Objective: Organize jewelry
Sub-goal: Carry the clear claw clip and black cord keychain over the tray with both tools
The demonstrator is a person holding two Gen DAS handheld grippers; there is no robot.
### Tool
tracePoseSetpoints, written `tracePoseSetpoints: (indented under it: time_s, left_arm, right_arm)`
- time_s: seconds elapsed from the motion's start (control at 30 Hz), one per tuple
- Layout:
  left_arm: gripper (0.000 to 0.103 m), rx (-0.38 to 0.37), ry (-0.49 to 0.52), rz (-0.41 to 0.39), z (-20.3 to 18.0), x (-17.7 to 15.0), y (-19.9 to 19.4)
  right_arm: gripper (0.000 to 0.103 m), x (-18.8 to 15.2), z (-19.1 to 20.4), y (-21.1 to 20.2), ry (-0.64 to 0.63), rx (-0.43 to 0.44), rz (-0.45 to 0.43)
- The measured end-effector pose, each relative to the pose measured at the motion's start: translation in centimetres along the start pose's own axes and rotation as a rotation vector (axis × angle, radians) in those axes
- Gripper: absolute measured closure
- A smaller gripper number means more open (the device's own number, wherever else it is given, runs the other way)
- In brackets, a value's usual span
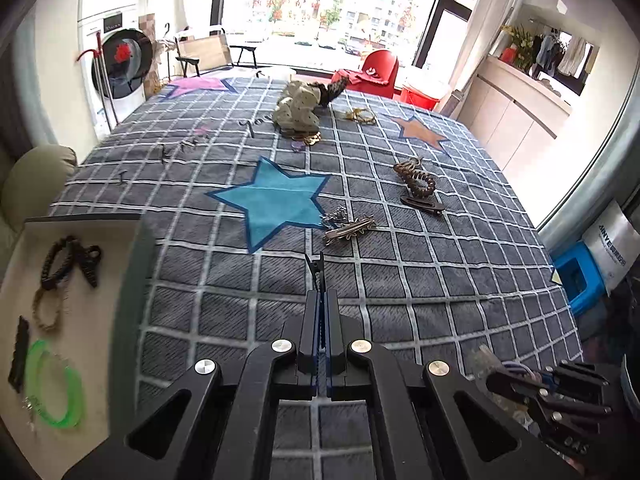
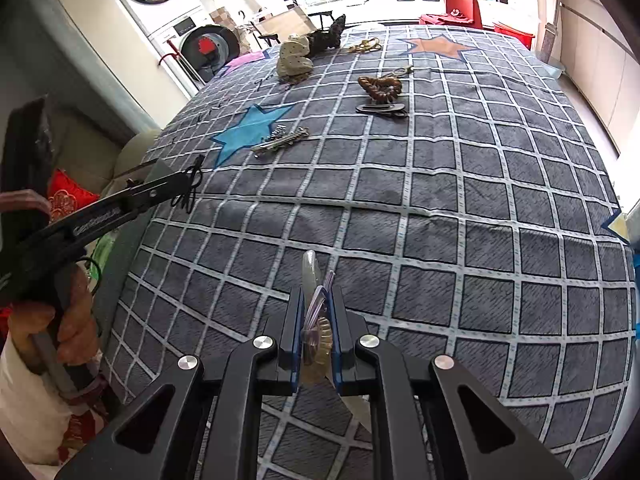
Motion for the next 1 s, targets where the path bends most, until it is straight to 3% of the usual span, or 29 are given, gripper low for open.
tracePoseSetpoints:
  time_s: [0.43,1.0]
  left_arm:
    - [0.099,-0.009,-0.043,-0.068,4.0,-1.1,-6.1]
    - [0.099,0.116,-0.209,-0.158,17.3,-3.1,-12.2]
  right_arm:
    - [0.090,1.8,5.8,-0.5,-0.058,0.043,-0.024]
    - [0.090,7.5,17.4,2.2,-0.201,0.179,-0.030]
Point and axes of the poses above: each gripper's, at about its wrist camera, not at the fingertips, and y roughly the way its jaws point, z to its left, x to its top, the point moved 8 cm from there along y, roughly the way its jaws point, and after that the axes turned 11 degrees about -y, right-handed, at the moved point
